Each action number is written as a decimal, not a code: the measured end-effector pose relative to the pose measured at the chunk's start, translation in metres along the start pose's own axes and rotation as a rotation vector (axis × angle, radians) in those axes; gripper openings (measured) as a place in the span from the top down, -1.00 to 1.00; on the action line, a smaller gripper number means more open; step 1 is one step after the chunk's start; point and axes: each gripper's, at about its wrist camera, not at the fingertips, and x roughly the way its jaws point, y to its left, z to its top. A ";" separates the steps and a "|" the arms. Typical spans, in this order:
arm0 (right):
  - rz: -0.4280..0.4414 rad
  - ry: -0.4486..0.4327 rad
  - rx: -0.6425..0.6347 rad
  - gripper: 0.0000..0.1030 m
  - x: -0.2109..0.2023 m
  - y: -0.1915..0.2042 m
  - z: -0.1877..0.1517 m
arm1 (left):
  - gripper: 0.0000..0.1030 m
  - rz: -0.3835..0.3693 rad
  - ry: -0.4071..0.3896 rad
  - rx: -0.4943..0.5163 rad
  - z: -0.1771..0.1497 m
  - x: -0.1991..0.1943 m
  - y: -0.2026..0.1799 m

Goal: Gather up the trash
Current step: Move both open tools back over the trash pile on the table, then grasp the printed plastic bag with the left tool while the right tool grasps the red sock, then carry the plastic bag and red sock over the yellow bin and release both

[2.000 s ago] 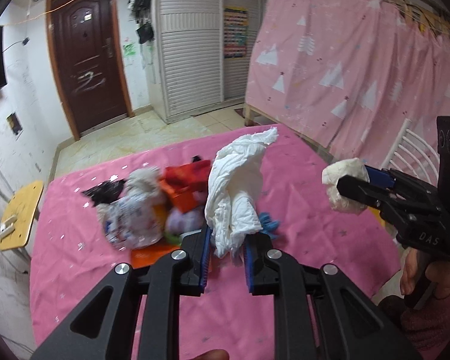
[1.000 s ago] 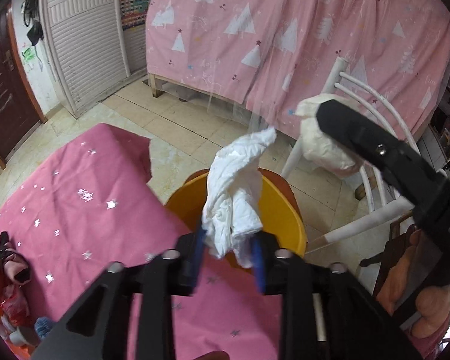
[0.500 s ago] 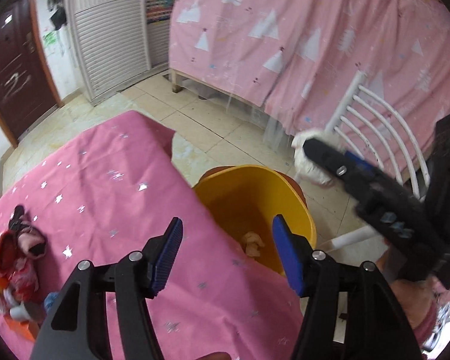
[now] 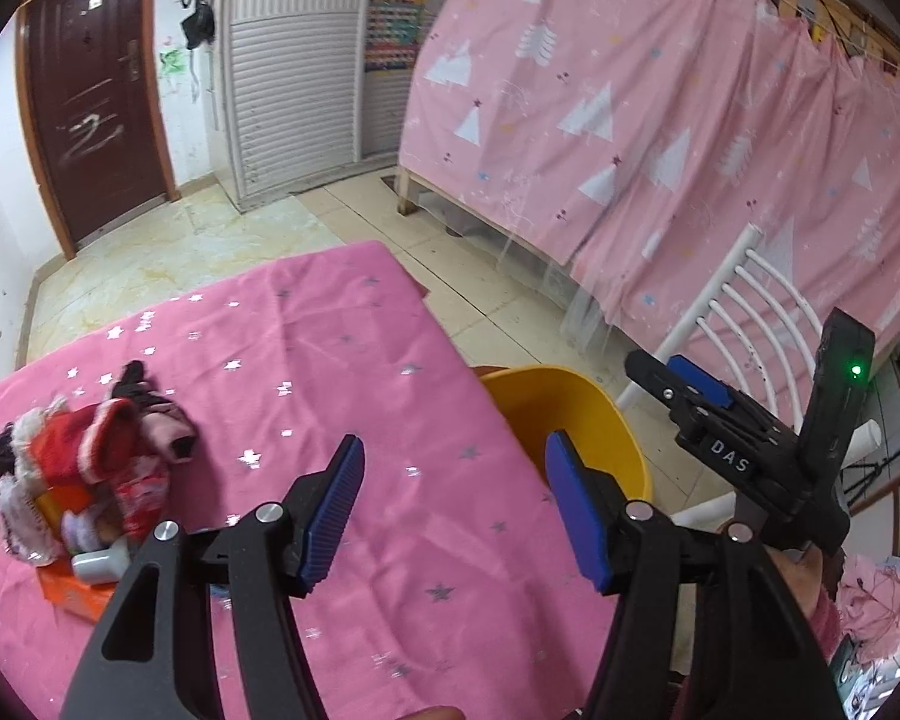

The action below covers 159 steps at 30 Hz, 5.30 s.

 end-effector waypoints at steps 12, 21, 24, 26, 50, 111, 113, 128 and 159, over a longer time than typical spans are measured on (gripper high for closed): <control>0.064 0.017 -0.113 -0.36 0.002 0.062 -0.010 | -0.08 0.062 -0.056 -0.110 -0.009 -0.031 0.071; 0.122 0.046 -0.186 -0.36 0.018 0.117 -0.011 | -0.09 0.104 -0.086 -0.203 -0.023 -0.050 0.127; 0.142 0.055 -0.218 -0.36 0.022 0.137 -0.011 | -0.09 0.116 -0.093 -0.232 -0.028 -0.055 0.144; 0.152 0.061 -0.236 -0.36 0.026 0.148 -0.012 | -0.09 0.123 -0.097 -0.250 -0.031 -0.058 0.155; 0.246 0.125 -0.411 -0.36 0.059 0.258 -0.021 | -0.21 0.210 -0.061 -0.330 -0.076 -0.059 0.255; 0.288 0.217 -0.566 0.69 0.093 0.338 -0.053 | 0.45 0.152 -0.110 -0.371 -0.092 -0.073 0.283; 0.289 0.206 -0.557 0.69 0.091 0.337 -0.052 | 0.45 0.154 -0.111 -0.371 -0.092 -0.073 0.282; 0.322 0.096 -0.476 0.69 0.054 0.306 -0.026 | 0.45 0.189 -0.150 -0.335 -0.088 -0.087 0.260; 0.093 -0.076 -0.202 0.69 -0.020 0.108 0.012 | 0.45 0.104 -0.164 -0.066 -0.026 -0.057 0.109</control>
